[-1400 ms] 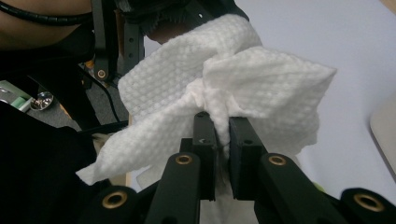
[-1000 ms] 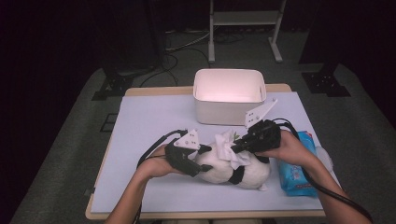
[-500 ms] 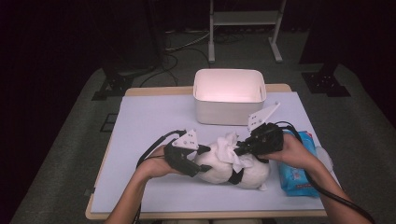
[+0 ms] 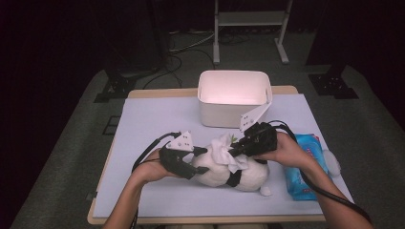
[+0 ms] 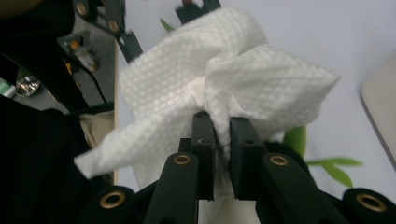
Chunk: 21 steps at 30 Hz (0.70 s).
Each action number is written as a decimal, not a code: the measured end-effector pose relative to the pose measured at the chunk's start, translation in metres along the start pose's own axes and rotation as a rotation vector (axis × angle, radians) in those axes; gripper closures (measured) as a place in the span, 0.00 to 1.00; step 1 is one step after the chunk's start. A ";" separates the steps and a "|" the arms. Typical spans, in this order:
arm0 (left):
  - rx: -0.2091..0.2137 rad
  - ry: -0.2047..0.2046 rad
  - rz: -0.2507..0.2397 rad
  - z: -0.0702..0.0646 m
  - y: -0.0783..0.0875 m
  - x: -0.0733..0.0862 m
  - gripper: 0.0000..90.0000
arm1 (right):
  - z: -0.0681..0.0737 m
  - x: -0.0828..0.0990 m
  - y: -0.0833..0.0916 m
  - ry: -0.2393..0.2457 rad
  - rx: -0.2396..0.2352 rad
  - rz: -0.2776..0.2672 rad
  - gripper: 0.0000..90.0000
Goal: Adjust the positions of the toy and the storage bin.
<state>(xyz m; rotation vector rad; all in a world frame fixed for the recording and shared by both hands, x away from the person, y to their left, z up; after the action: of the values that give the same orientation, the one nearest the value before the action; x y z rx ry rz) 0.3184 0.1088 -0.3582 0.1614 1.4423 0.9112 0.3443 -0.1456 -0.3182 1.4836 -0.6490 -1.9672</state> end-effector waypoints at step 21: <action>0.052 0.053 -0.034 0.000 -0.005 -0.004 0.20 | 0.003 0.034 0.014 -0.034 0.014 0.000 0.92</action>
<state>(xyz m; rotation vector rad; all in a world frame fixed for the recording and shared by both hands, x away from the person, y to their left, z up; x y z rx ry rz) 0.3212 0.1031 -0.3583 0.1520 1.5145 0.8568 0.3362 -0.1795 -0.3307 1.4618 -0.6783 -1.9953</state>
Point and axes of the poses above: each handheld gripper's, and its own axes: y roughly backward along the jaws, x roughly out of its underside, z roughly to its left, the point moved 1 cm from there along -y, roughly forward along the jaws, and after that the axes turned 14 degrees about -x, right-handed, at the moved point
